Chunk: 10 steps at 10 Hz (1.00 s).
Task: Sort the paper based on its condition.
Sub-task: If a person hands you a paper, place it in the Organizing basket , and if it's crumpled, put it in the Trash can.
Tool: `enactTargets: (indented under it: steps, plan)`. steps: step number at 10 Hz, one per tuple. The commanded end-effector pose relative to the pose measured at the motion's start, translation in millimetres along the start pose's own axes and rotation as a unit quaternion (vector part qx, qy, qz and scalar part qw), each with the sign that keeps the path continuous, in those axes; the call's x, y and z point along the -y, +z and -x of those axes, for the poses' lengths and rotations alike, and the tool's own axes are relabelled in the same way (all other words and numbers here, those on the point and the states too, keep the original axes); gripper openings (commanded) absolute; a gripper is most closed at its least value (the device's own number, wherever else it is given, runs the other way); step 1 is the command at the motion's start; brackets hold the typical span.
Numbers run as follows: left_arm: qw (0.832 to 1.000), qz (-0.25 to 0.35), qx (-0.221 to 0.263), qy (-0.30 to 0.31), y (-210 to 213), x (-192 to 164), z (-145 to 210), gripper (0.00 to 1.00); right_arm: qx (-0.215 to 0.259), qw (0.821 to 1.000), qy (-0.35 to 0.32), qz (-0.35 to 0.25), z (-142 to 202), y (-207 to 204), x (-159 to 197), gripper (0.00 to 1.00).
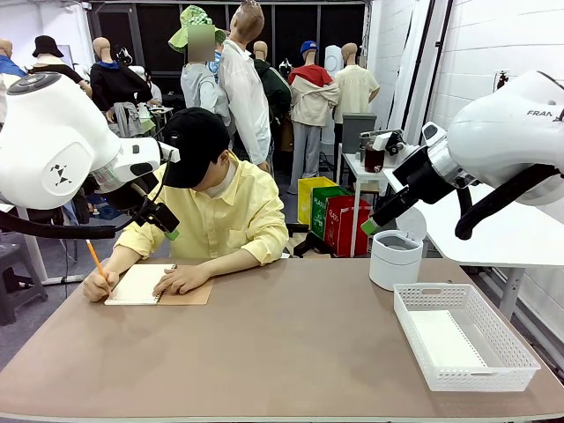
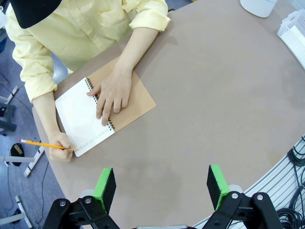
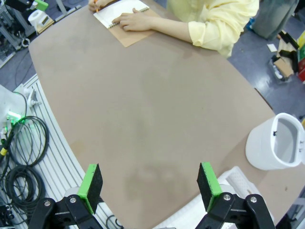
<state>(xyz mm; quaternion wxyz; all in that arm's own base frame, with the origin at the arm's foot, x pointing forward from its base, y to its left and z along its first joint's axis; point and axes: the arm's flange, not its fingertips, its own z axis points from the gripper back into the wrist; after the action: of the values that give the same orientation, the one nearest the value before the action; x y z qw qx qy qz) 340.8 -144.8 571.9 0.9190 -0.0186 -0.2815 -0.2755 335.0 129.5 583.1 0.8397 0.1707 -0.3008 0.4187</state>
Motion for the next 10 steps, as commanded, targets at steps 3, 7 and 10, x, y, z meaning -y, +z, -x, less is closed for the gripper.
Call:
enactTargets:
  steps: [3, 7, 10]
  plan:
    - [1.000, -0.001, 0.006, -0.004, -1.2, -1.6, 0.3, 1.00, -0.001, 1.000, -0.002, -0.003, 1.0, 0.9, 0.1, 1.00]
    - [1.000, -0.001, 0.006, -0.004, -1.2, -1.6, 0.3, 1.00, -0.001, 1.000, -0.002, -0.003, 1.0, 0.9, 0.1, 1.00]
    - [1.000, -0.001, 0.006, -0.004, -1.2, -1.6, 0.3, 1.00, -0.001, 1.000, -0.002, -0.003, 1.0, 0.9, 0.1, 1.00]
